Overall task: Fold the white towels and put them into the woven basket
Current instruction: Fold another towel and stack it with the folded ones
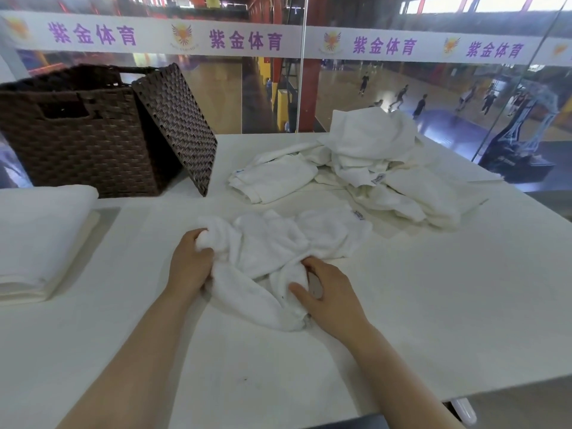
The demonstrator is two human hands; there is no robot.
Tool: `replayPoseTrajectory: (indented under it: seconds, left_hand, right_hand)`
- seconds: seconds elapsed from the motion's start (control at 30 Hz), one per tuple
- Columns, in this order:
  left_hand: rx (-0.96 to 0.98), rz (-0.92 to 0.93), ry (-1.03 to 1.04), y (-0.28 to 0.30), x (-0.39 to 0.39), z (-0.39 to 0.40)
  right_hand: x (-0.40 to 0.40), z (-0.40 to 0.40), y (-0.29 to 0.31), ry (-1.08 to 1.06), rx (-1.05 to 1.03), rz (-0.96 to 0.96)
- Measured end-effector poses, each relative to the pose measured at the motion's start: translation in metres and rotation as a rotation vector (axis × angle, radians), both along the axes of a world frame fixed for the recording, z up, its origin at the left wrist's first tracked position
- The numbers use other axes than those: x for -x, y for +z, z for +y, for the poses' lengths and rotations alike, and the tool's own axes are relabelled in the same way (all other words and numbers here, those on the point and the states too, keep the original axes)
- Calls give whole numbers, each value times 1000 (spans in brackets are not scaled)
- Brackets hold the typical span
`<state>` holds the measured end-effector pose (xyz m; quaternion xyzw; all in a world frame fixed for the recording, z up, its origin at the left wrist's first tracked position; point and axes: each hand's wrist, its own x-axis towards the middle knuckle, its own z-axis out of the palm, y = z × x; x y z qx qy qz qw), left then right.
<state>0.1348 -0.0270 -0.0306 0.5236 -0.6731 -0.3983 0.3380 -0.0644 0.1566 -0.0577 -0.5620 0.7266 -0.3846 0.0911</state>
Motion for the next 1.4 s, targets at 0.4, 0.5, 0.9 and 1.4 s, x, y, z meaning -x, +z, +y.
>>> replayPoseTrajectory:
  seconds: [0.4, 0.5, 0.9, 1.4]
  left_hand:
    - [172, 395, 303, 33, -33, 28]
    - [298, 384, 116, 43, -15, 42]
    - [528, -277, -485, -16, 56, 85]
    - [762, -401, -406, -28, 56, 82]
  right_hand:
    - [-7, 5, -4, 99, -34, 184]
    - [-7, 4, 0, 17, -13, 138]
    - [-5, 11, 7, -70, 21, -261]
    - [4, 22, 17, -250, -350, 482]
